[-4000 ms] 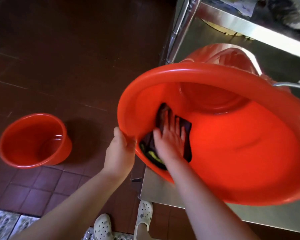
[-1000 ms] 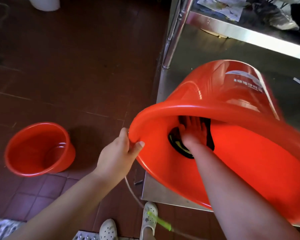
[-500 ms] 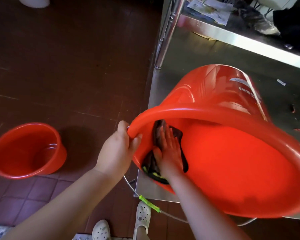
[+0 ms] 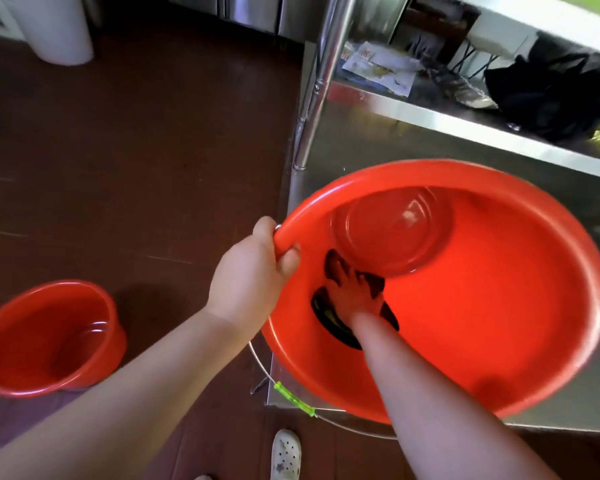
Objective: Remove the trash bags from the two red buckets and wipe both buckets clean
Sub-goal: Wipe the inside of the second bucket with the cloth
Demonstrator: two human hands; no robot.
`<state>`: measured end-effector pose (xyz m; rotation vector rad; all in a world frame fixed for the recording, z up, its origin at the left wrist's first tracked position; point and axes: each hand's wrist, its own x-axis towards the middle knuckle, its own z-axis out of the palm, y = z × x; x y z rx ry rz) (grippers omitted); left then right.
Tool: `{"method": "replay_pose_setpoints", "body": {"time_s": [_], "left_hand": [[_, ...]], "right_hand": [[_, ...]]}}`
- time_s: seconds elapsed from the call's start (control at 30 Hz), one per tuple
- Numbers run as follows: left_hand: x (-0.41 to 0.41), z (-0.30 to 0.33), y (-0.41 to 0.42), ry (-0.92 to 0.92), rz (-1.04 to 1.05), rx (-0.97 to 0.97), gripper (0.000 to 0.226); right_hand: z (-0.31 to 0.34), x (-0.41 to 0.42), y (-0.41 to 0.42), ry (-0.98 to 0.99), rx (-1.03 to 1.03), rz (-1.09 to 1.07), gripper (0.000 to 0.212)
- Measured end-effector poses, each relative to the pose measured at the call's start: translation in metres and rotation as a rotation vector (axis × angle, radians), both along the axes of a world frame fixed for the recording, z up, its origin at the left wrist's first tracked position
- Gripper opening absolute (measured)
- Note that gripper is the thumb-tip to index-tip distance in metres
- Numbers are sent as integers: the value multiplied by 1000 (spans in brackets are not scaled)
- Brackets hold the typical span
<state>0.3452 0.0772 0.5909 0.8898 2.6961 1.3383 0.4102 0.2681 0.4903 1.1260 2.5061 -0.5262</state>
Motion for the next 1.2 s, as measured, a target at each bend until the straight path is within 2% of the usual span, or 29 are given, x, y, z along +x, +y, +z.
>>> {"method": "replay_pose_setpoints", "body": {"time_s": [0.17,0.23,0.3,0.4,0.43,0.5,0.57,0.67,0.77,0.87,1.0,1.2], "left_hand": [[-2,13,1,-74,14,-19,18],[-8,20,0,-104,21,-30,18],[-12,28,0,-125,3,-45,18],[-18,41,2,-142,-19,-54,18],[-21,47,3,-138,-18,-54,18],[-30,57,9,-109,1,-56,20],[-38,65,17,-75,27,-53,19],[-43,74,31,-123,50,-7,18],[-47,79,45,-156,82,-26,30],[-51,82,52,-97,85,-114,29],[-49,84,63,-97,63,-104,20],[-54,98,80,-74,44,-147,18]], "right_hand": [[29,8,-67,488,-186,92,63],[38,16,-82,599,-161,192,67],[42,26,-80,561,-62,292,67],[49,37,-50,253,89,426,68],[52,38,-37,142,118,428,67],[63,33,-8,45,146,316,57],[76,20,22,51,249,176,46],[90,-1,63,220,371,49,56],[91,-25,100,424,436,-30,60],[82,-53,122,413,489,-65,59],[55,-83,120,279,540,18,60],[35,-105,106,192,518,406,63]]}}
